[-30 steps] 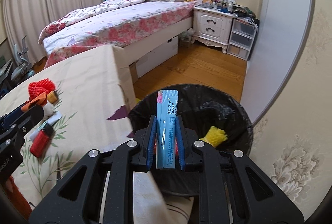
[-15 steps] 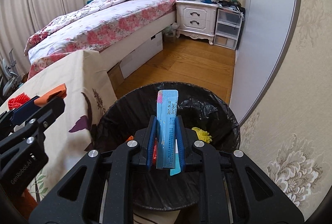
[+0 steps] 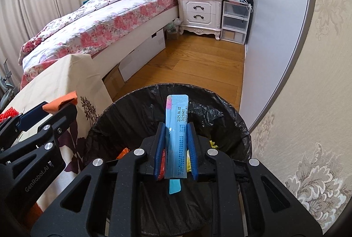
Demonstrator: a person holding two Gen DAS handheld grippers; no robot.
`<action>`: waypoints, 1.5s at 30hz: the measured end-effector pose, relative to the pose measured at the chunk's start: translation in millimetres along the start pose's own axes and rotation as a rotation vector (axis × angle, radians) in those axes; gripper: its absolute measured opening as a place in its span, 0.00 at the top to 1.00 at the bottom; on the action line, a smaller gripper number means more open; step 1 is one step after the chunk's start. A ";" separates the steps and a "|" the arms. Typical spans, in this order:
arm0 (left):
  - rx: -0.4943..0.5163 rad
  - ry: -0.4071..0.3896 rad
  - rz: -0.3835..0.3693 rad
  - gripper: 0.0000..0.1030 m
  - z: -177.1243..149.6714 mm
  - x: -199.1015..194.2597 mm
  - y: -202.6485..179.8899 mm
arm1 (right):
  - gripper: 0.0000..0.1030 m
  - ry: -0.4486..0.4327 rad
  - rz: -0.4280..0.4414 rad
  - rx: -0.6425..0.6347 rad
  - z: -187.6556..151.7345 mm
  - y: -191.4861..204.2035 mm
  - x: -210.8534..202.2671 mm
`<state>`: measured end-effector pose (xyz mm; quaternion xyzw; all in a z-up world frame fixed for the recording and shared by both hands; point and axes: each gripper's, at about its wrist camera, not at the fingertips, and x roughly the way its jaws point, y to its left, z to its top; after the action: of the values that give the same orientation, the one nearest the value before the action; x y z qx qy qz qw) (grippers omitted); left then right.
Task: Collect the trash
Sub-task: 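Carry the orange cloth and blue tube over the bin and open both grippers, then move both grippers back over the table items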
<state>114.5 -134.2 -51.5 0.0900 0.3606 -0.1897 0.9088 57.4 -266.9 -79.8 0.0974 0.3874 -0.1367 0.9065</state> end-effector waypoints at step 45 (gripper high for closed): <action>-0.258 -0.002 0.253 0.28 -83.4 -115.5 154.8 | 0.61 -0.006 0.182 -0.226 -36.5 126.0 -56.3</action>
<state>48.9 64.4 -28.1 0.0170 0.3666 -0.0263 0.9298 36.2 -128.0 -54.7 0.0288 0.3871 -0.0099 0.9215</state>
